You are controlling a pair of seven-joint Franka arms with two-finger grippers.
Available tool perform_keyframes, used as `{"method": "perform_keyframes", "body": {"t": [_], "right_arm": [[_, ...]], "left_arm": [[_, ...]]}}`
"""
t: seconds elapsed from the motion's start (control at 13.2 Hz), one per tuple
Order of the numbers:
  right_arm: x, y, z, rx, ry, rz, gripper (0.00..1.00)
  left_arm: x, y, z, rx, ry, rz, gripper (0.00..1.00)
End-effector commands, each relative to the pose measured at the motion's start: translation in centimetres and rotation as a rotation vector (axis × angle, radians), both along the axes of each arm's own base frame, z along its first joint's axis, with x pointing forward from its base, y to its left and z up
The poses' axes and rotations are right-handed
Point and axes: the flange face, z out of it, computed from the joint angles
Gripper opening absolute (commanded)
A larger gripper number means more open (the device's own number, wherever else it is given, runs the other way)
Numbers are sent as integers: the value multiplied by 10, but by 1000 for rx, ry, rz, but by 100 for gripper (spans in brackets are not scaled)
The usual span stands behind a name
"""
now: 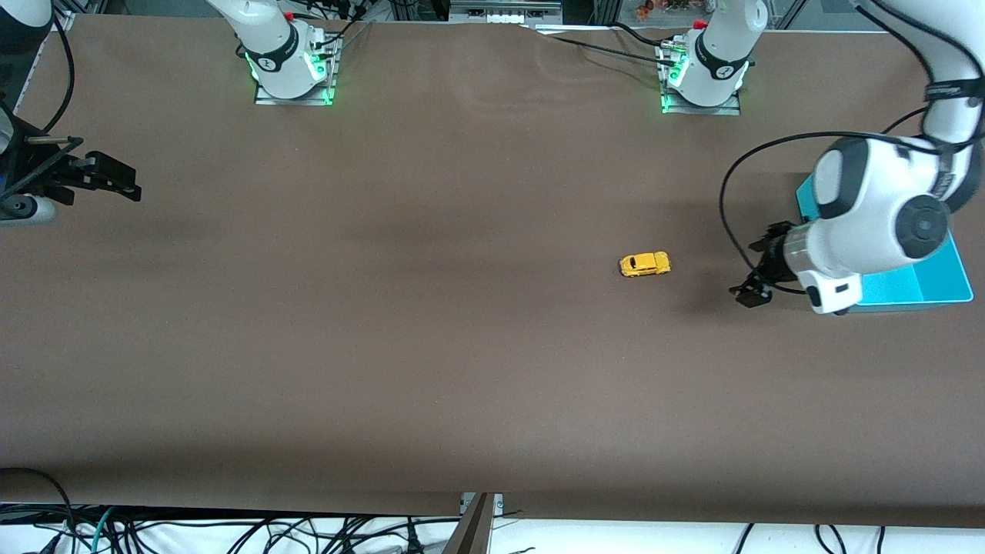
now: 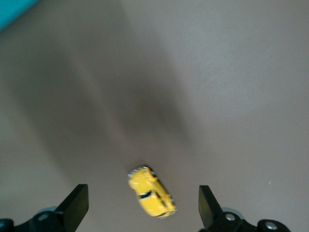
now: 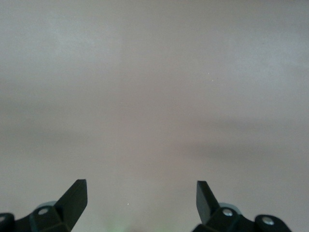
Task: Wind and store yellow beetle car
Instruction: 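Lower the left gripper onto the yellow car and grasp it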
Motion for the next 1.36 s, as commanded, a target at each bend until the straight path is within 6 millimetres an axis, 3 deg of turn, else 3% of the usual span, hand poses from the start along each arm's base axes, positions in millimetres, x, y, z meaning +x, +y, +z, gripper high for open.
{"method": "perform_keyframes", "body": {"t": [0.0,0.23,0.38,0.61,0.83,1.06,1.29], "right_arm": [[-12,-4,2,-11,0,-38,100],[-8,0,-3,-14,9,-61,100],[-3,-2,-4,-12,6,-54,100],[-2,-2,-1,-15,0,-53,100],[-2,-2,-1,-15,-3,-53,100],[0,-4,-5,-17,6,-61,100],[0,-4,-4,-15,5,-61,100]], "left_arm": [[-20,-33,-27,25,-15,195,100],[-20,-64,-58,89,-20,306,100],[-24,-87,-69,109,-17,352,100],[-29,-103,-81,140,-17,405,100],[-68,-100,-77,136,-77,405,100],[-94,-113,-98,123,-100,433,100],[-112,-141,-123,123,-83,441,100]]}}
